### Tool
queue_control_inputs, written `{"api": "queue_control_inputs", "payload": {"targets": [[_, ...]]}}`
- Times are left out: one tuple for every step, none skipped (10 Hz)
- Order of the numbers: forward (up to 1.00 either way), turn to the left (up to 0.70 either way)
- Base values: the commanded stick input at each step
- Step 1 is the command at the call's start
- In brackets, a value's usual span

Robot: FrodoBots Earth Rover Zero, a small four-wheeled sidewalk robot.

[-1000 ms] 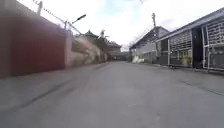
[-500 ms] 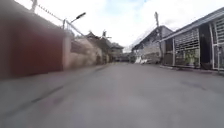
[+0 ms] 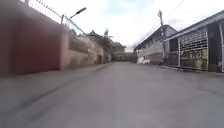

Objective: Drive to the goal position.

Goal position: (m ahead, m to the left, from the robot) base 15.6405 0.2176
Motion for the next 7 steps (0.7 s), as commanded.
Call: {"api": "queue_control_inputs", "payload": {"targets": [[1.00, 0.00], [1.00, 0.00], [1.00, 0.00], [1.00, -0.21], [1.00, -0.40], [1.00, -0.40], [1.00, -0.40]]}}
